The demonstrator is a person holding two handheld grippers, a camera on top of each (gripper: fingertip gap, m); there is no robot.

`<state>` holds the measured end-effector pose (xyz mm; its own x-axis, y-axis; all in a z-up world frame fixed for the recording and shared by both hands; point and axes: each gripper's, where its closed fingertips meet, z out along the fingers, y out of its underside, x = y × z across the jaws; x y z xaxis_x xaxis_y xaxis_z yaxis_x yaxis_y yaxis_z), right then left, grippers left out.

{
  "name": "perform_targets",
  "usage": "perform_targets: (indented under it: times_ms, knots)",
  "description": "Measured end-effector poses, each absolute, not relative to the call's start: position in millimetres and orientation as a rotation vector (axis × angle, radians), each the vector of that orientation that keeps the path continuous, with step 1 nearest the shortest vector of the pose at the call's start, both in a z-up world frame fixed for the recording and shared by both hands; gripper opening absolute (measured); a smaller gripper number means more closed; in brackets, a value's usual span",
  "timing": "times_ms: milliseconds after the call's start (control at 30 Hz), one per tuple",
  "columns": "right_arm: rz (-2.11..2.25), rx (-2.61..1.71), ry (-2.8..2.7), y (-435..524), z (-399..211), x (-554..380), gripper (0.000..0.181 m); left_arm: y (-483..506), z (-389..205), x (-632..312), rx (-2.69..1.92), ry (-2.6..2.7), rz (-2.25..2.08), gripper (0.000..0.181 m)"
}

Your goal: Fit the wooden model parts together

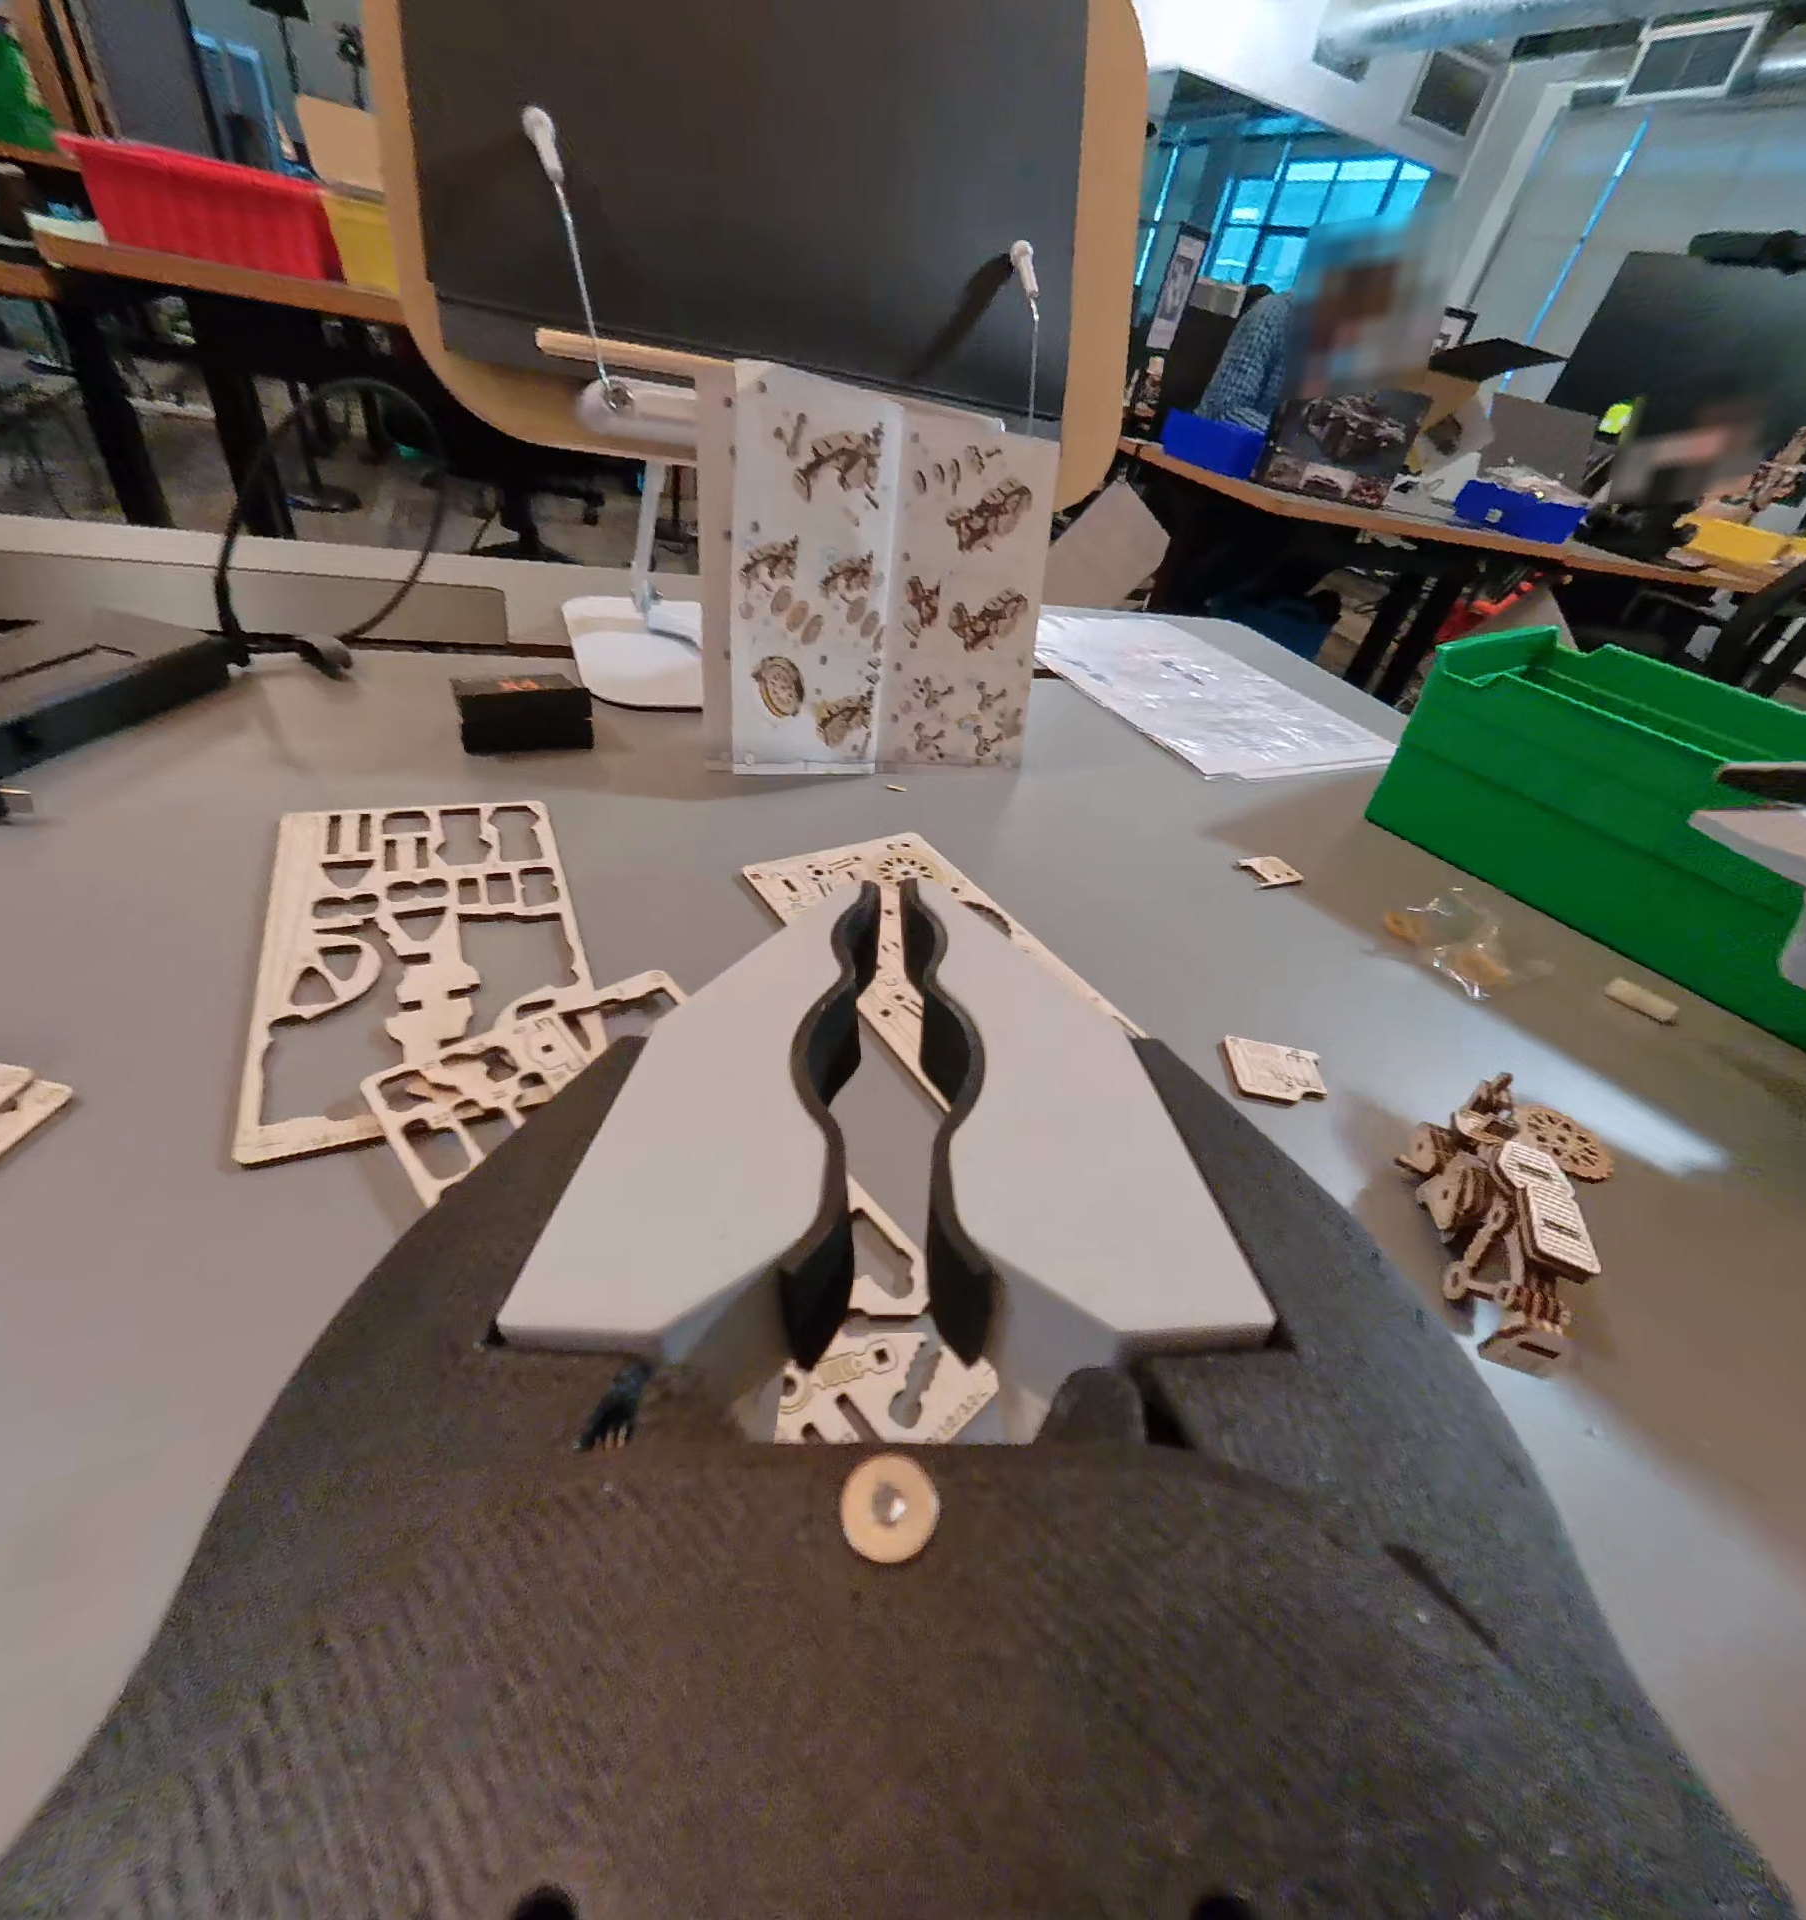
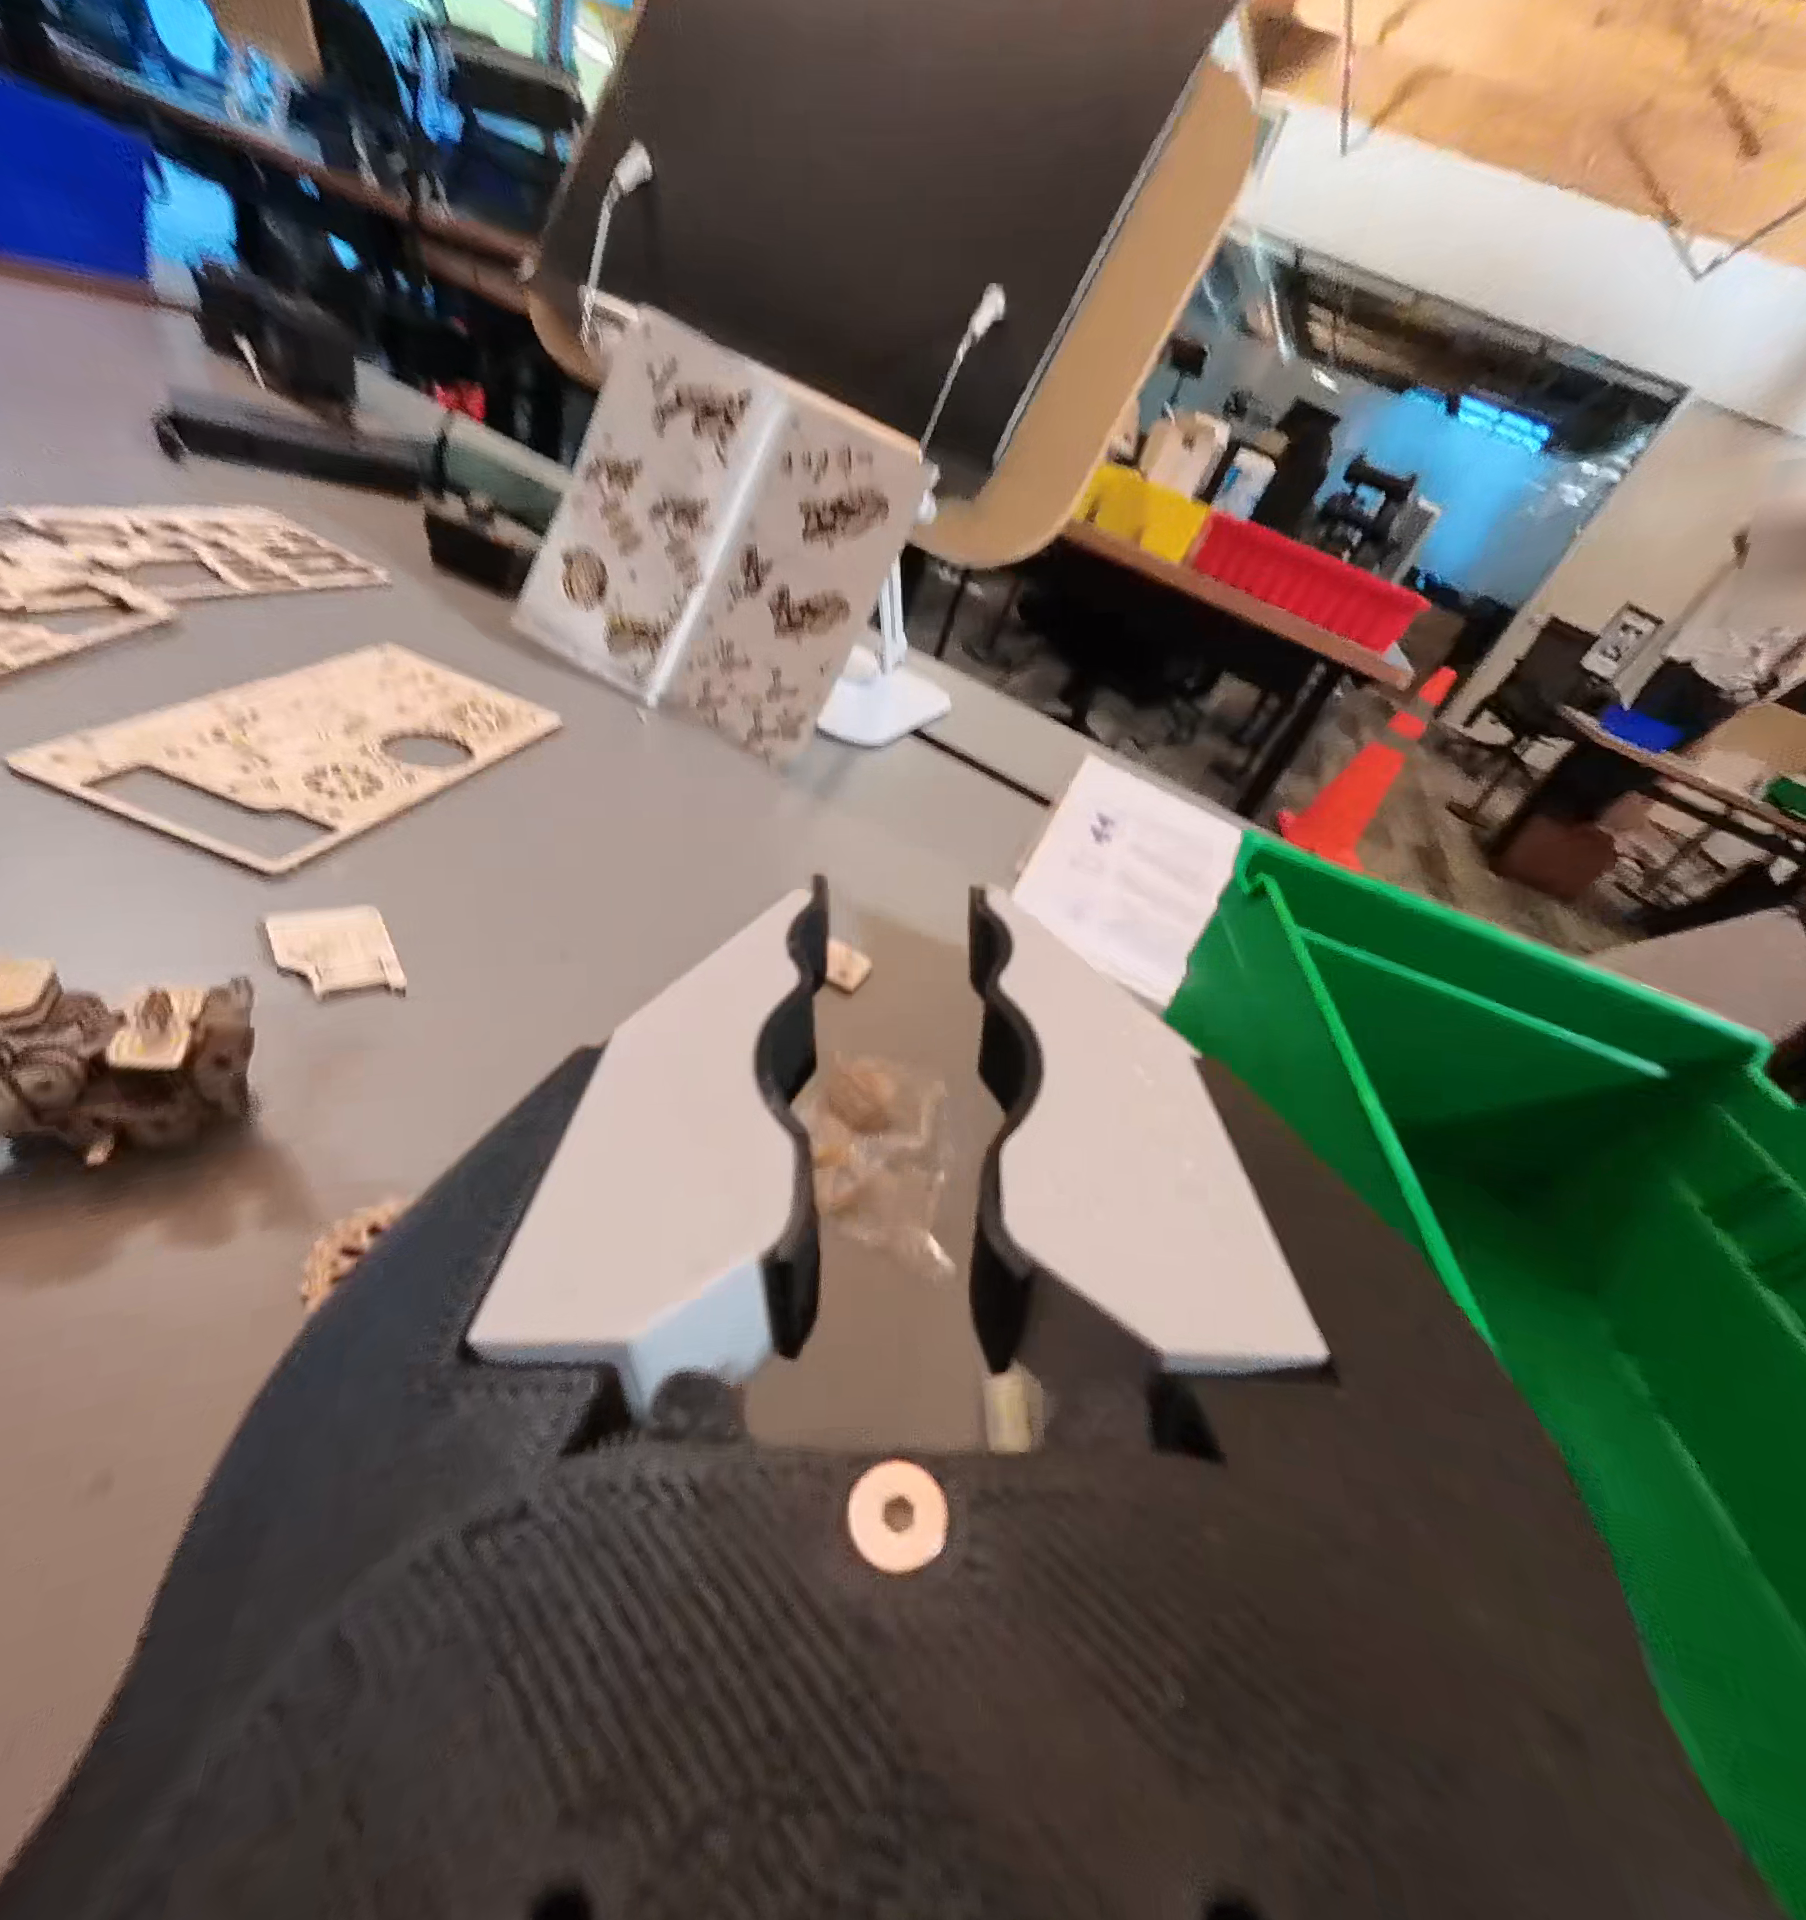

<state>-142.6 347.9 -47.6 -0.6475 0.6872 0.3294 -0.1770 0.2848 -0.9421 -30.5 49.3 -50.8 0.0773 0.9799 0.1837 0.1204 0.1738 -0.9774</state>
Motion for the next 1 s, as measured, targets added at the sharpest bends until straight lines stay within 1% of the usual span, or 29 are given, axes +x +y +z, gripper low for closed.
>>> perform_targets:
  times_ms: [33, 67, 167, 200, 233, 300, 367, 467, 567, 667, 767, 833, 900, 1000]
  knots:
    - [1.473, -0.433, -1.768, 346, -39, -146, 0.029, 53, -50, -32, -1.189, -1.308, 0.948, 0.003]
    - [1.46, -0.397, -1.679, 349, -25, -151, 0.028, 57, -46, -36, -1.166, -1.31, 0.941, 0.002]
    - [1.441, -0.333, -1.44, 352, 20, -164, 0.014, 77, -28, -55, -1.158, -1.271, 0.912, 0.005]
    - [1.463, -0.33, -1.447, 345, 25, -167, 0.015, 80, -25, -65, -1.172, -1.274, 0.919, 0.004]
    - [1.491, -0.333, -1.488, 335, 26, -171, 0.021, 82, -24, -76, -1.188, -1.283, 0.921, 0.004]
    - [1.532, -0.397, -1.587, 318, 16, -185, 0.032, 84, -32, -102, -1.247, -1.323, 0.885, 0.007]
    - [1.571, -0.496, -1.706, 300, -4, -199, 0.04, 84, -47, -121, -1.321, -1.378, 0.835, 0.011]
    - [1.582, -0.563, -1.882, 268, -40, -212, 0.041, 74, -68, -134, -1.365, -1.464, 0.823, 0.012]
    - [1.503, -0.472, -2.075, 233, -69, -212, 0.041, 64, -73, -137, -1.368, -1.483, 0.846, 0.015]
    - [1.59, -0.364, -2.131, 213, -74, -194, 0.034, 63, -73, -141, -1.361, -1.459, 0.83, 0.015]
    - [1.749, -0.361, -2.121, 218, -74, -173, 0.025, 61, -89, -136, -1.353, -1.486, 0.782, 0.017]
    - [1.849, -0.374, -2.098, 230, -66, -162, 0.017, 61, -93, -132, -1.31, -1.461, 0.755, 0.017]
    - [1.895, -0.388, -2.085, 237, -62, -162, 0.008, 60, -82, -134, -1.24, -1.408, 0.711, 0.013]
    - [1.859, -0.397, -2.142, 233, -67, -173, 0.011, 61, -67, -142, -1.173, -1.353, 0.633, 0.011]
